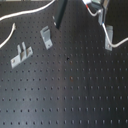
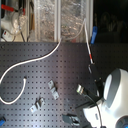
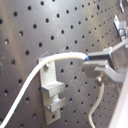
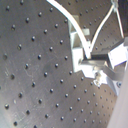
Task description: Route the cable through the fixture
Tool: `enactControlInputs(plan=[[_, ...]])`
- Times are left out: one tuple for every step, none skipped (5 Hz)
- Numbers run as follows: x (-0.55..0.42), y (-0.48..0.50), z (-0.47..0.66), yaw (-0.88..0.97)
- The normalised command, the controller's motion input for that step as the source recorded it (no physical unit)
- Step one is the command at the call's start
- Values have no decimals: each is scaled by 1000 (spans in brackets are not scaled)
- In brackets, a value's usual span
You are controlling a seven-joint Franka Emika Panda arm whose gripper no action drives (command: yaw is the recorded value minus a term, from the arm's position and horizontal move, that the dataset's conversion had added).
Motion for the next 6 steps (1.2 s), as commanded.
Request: enactControlInputs(plan=[[27, -72, 75, -837], [59, -122, 1, -837], [42, -68, 39, -946], [58, -141, -15, -877], [65, -119, 0, -906], [62, -144, 0, -869]])
